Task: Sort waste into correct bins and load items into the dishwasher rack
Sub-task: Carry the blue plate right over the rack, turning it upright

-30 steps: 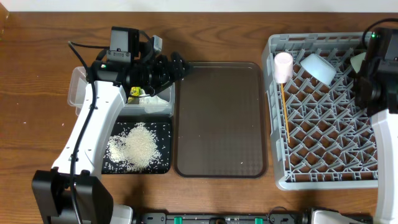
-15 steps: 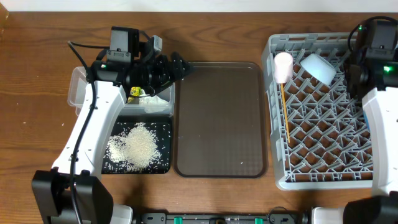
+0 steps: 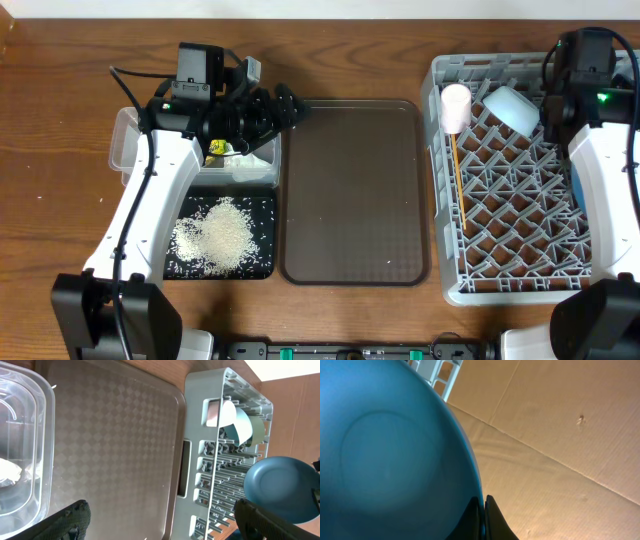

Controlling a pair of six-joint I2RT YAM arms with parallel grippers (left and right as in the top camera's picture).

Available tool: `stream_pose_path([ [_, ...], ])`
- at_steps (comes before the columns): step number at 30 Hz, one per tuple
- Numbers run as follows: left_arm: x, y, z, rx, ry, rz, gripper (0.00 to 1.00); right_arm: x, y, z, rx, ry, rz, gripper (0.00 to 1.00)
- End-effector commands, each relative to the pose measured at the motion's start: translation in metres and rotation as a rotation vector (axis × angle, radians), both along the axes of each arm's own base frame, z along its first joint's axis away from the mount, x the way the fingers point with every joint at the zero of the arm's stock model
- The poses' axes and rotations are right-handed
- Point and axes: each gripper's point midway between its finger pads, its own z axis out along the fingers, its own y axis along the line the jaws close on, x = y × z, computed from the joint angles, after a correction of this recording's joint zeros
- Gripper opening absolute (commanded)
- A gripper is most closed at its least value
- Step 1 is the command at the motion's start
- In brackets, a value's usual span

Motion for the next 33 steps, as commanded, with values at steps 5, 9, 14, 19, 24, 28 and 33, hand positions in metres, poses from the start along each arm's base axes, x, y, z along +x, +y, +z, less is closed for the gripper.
stream_pose_path([
  [5,0.001,0.002,0.006,0.005,-0.018,0.007,0.95,0.002,0.013,-0.012,-0.026,0.078,0.042,0.01],
  [9,0.001,0.002,0.006,0.005,-0.018,0.007,0.94,-0.004,0.01,-0.022,-0.07,0.219,0.073,0.01],
  [14,0.001,0.002,0.006,0.005,-0.018,0.007,0.94,-0.003,0.003,-0.01,-0.165,0.292,0.068,0.01],
  [19,0.001,0.002,0.006,0.005,-0.018,0.007,0.94,0.006,0.001,0.005,-0.223,0.272,0.058,0.01],
  [24,0.001,0.002,0.006,0.005,-0.018,0.007,0.94,0.008,0.003,0.003,-0.214,0.258,0.069,0.01],
  [28,0.001,0.002,0.006,0.005,-0.018,0.007,0.95,0.008,0.003,0.003,-0.211,0.241,0.062,0.01],
  [33,0.001,0.002,0.006,0.005,-0.018,0.007,0.94,0.007,0.006,-0.001,-0.203,0.247,0.068,0.01],
])
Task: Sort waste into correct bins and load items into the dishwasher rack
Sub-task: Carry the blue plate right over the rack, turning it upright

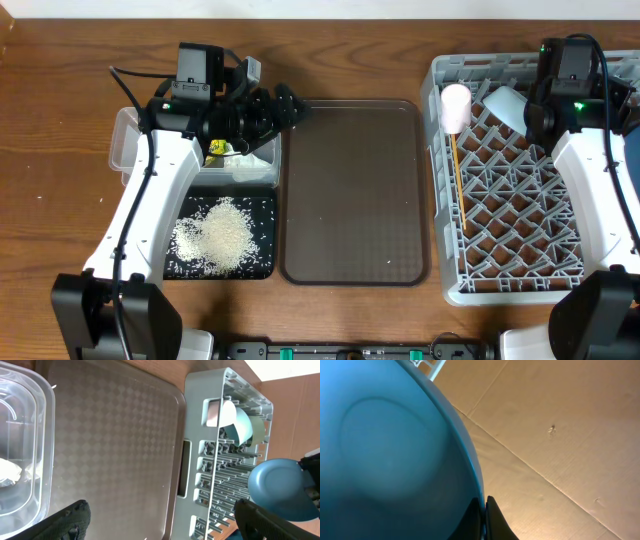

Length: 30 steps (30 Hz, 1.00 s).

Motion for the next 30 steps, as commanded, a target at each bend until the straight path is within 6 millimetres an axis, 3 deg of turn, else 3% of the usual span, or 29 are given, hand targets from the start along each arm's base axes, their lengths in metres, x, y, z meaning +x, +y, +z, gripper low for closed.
stream_pose_path([
  [1,0.001,0.002,0.006,0.005,-0.018,0.007,0.94,-0.002,0.005,-0.002,-0.03,0.059,0.007,0.01],
  [14,0.001,0.002,0.006,0.005,-0.018,0.007,0.95,-0.016,0.012,-0.053,-0.032,0.241,0.048,0.01],
  [30,0.001,0.002,0.006,0.005,-0.018,0.007,0.94,0.006,0.036,-0.032,-0.125,0.211,0.103,0.01],
])
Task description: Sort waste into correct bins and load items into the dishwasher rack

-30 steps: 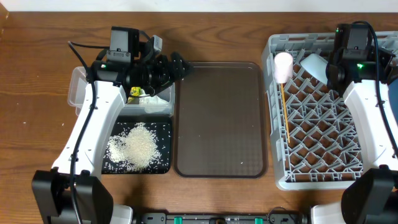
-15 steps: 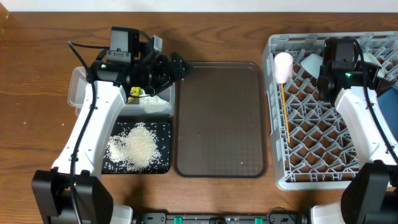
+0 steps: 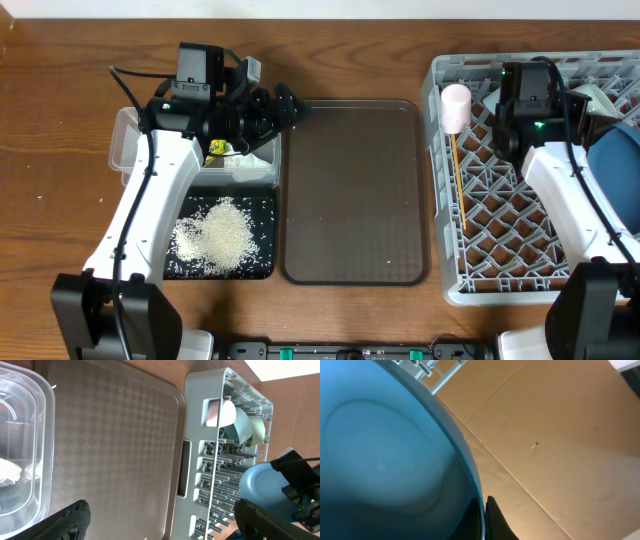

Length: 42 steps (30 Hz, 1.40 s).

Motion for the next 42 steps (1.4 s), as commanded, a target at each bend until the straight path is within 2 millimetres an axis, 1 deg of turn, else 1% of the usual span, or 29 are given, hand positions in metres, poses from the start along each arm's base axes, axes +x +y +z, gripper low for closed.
stream_pose_path([
  [1,0.001,0.002,0.006,0.005,-0.018,0.007,0.94,0.0,0.005,0.001,-0.03,0.058,0.013,0.01],
  [7,0.001,0.002,0.006,0.005,-0.018,0.007,0.95,-0.005,0.002,0.008,-0.084,0.109,-0.015,0.01],
  [12,0.001,0.002,0.006,0.005,-0.018,0.007,0.95,-0.004,0.006,0.008,-0.085,0.113,-0.005,0.01],
  [19,0.001,0.002,0.006,0.005,-0.018,0.007,0.94,-0.002,0.015,0.01,-0.101,0.122,0.014,0.01],
  [25,0.001,0.002,0.006,0.005,-0.018,0.007,0.95,-0.001,0.016,0.011,-0.099,0.116,0.017,0.01],
  [27,0.001,0.002,0.006,0.005,-0.018,0.007,0.95,0.002,0.016,0.011,-0.09,0.089,0.021,0.01],
  [34,0.001,0.002,0.006,0.005,-0.018,0.007,0.95,0.025,0.019,0.024,-0.029,-0.143,0.053,0.01],
  [42,0.001,0.002,0.006,0.005,-0.018,0.007,0.94,0.045,0.03,0.029,0.076,-0.263,0.163,0.01],
])
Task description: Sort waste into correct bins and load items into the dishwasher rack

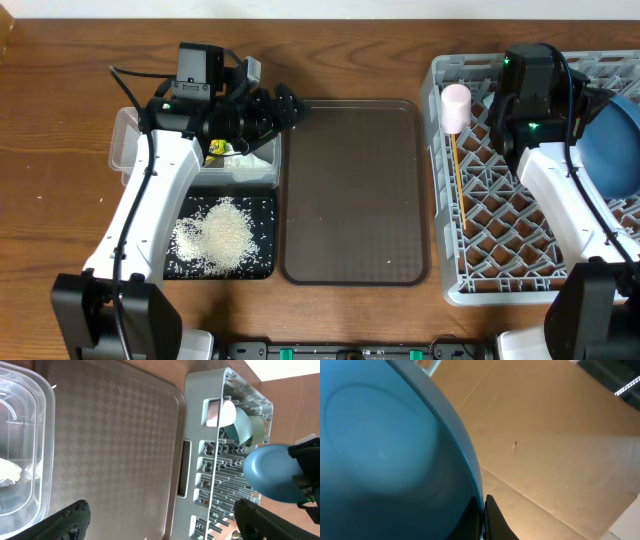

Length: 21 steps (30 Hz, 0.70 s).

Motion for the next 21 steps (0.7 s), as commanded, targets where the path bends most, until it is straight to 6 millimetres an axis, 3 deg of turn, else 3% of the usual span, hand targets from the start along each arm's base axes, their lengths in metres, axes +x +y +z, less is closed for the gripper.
stream_pose_path([
  [1,0.001,0.002,0.006,0.005,-0.018,0.007,0.94,0.013,0.021,0.008,0.065,-0.07,0.111,0.01],
  [9,0.001,0.002,0.006,0.005,-0.018,0.007,0.94,0.017,0.043,0.026,0.274,-0.22,0.303,0.01],
  [13,0.001,0.002,0.006,0.005,-0.018,0.007,0.94,0.009,0.071,0.015,0.532,-0.206,0.481,0.01],
  [21,0.001,0.002,0.006,0.005,-0.018,0.006,0.94,-0.018,0.107,0.019,1.069,-0.266,0.752,0.01],
])
